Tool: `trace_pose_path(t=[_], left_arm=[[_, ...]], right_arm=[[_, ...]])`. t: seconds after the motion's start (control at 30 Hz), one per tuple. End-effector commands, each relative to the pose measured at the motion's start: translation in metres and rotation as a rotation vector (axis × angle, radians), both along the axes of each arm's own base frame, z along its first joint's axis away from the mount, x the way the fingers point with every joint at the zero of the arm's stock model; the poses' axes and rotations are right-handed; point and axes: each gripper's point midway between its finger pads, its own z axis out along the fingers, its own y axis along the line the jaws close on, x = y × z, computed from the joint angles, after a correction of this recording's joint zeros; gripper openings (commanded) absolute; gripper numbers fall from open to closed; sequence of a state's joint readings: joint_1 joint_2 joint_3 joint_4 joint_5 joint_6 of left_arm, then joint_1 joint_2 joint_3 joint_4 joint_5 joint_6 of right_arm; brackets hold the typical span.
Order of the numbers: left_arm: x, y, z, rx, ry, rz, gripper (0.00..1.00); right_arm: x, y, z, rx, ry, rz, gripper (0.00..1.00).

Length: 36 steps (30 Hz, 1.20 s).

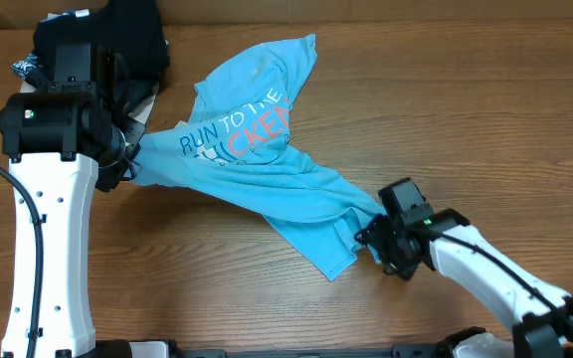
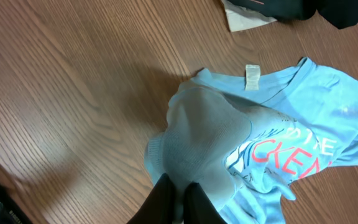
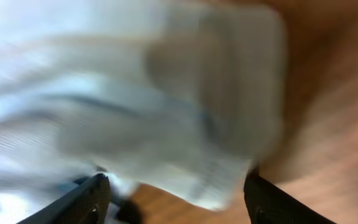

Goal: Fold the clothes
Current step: 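Grasp the shirt's lower right corner with the right gripper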

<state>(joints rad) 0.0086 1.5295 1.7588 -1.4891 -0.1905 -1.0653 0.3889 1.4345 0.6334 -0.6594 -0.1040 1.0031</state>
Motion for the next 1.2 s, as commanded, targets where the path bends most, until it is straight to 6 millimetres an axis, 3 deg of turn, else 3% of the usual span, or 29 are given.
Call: trace_pose_path(t=[0.0, 0.2, 0.43, 0.5, 0.77, 0.83, 1.17], left_arm=[[0.000, 0.001, 0.014, 0.008, -0.044, -0.017, 0.09], [0.001, 0.001, 0.014, 0.011, -0.045, -0.025, 0.09], [0.002, 0.001, 0.015, 0.011, -0.052, -0.027, 0.09], [0.002, 0.001, 0.015, 0.012, -0.052, -0.027, 0.09], [0.002, 0.001, 0.015, 0.012, -0.052, -0.027, 0.10], [0.002, 0.001, 0.015, 0.012, -0.052, -0.027, 0.10], [0.002, 0.001, 0.015, 0.024, -0.045, -0.062, 0.08]], right_arm=[[-0.035, -0.020, -0.045, -0.105, 0.155, -0.018, 0.73], [-0.043, -0.025, -0.052, -0.134, 0.199, -0.018, 0.71], [-0.053, -0.038, -0.051, -0.200, 0.237, -0.066, 0.55], [-0.052, -0.038, -0.051, -0.200, 0.236, -0.065, 0.55], [-0.047, -0.035, -0.047, -0.197, 0.230, -0.099, 0.13], [-0.043, -0.036, -0.042, -0.210, 0.230, -0.100, 0.04], [0.013, -0.040, 0.028, -0.319, 0.117, -0.110, 0.04]])
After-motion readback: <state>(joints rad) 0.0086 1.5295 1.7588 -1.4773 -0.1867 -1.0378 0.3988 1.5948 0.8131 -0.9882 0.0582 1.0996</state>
